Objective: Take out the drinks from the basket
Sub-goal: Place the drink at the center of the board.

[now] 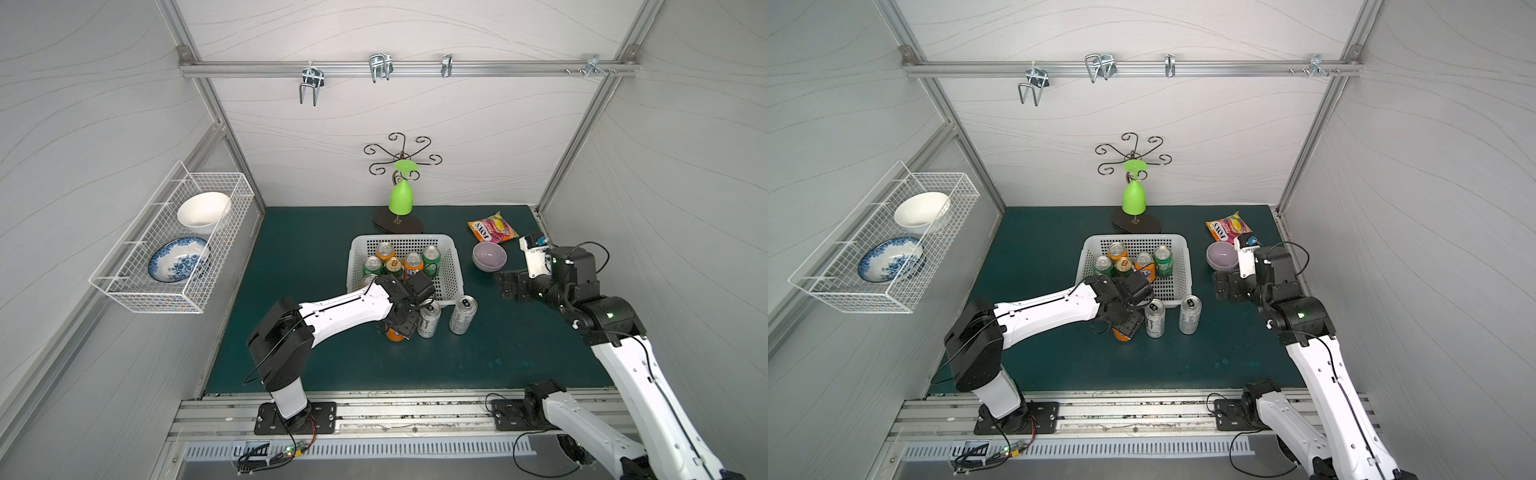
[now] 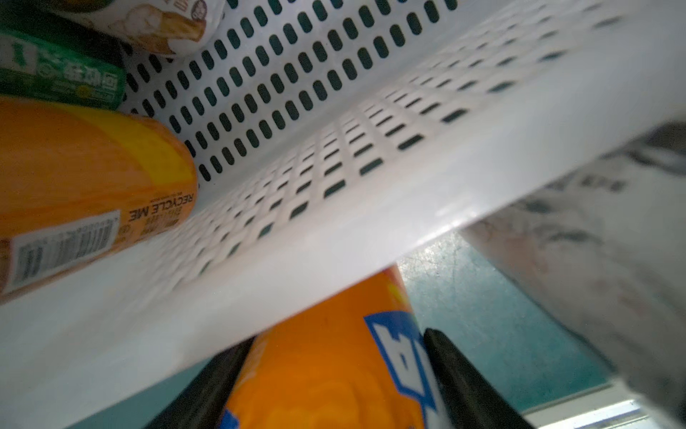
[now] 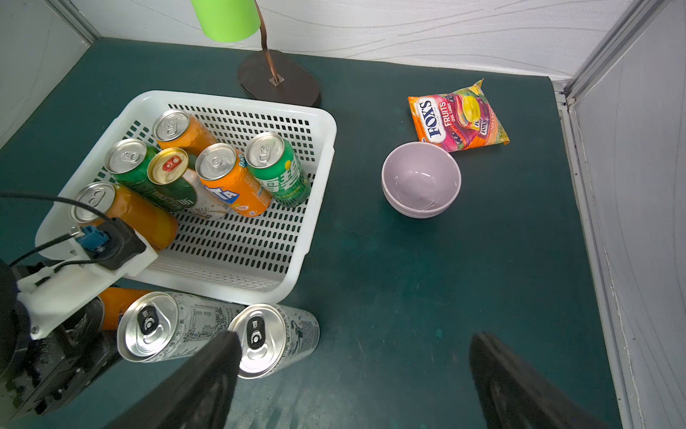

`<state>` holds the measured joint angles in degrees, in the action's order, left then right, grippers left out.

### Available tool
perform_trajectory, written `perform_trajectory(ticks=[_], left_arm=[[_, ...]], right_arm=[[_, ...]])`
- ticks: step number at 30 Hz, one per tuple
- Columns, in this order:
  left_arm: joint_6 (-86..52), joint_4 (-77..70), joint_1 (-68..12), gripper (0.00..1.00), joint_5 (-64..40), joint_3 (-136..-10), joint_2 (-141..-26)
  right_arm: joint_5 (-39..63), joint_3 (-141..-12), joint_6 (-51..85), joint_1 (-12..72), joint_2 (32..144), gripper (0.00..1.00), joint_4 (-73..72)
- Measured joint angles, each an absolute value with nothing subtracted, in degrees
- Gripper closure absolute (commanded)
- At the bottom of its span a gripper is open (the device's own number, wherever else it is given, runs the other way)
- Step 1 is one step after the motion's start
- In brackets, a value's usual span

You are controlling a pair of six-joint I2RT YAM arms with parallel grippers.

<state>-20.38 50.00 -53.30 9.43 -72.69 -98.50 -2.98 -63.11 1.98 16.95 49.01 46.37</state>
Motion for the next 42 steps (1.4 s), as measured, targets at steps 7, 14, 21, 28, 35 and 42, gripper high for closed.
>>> perform_trajectory(ticks=[7, 14, 21, 28, 35, 42], left_arm=[[-20.4, 49.3, -52.5, 0.46, 9.2, -72.4, -98.8], [-20.3, 48.2, -52.1, 0.45, 8.3, -72.2, -98.9], [-20.4, 48.1, -51.8, 0.4, 7.9, -72.2, -99.5], [-20.4, 48.1, -51.8, 0.33, 7.9, -72.2, -99.5], [-20.4, 48.2, -51.7, 0.24, 7.9, -72.1, -99.3], [-20.4, 48.7, -51.4, 0.19, 8.3, -72.1, -96.4]], right_arm=[[-3.0, -63.1, 2.0, 17.0, 49.0, 0.01, 46.4], [-3.0, -63.1, 2.0, 17.0, 49.0, 0.01, 46.4], [-3.0, -63.1, 2.0, 17.0, 49.0, 0.01, 46.4], [-3.0, -63.1, 2.0, 17.0, 49.0, 0.01, 46.4], [-3.0, -63.0, 1.9, 17.0, 49.0, 0.01, 46.4], [-3.0, -62.9, 1.9, 17.0, 49.0, 0.01, 46.4]])
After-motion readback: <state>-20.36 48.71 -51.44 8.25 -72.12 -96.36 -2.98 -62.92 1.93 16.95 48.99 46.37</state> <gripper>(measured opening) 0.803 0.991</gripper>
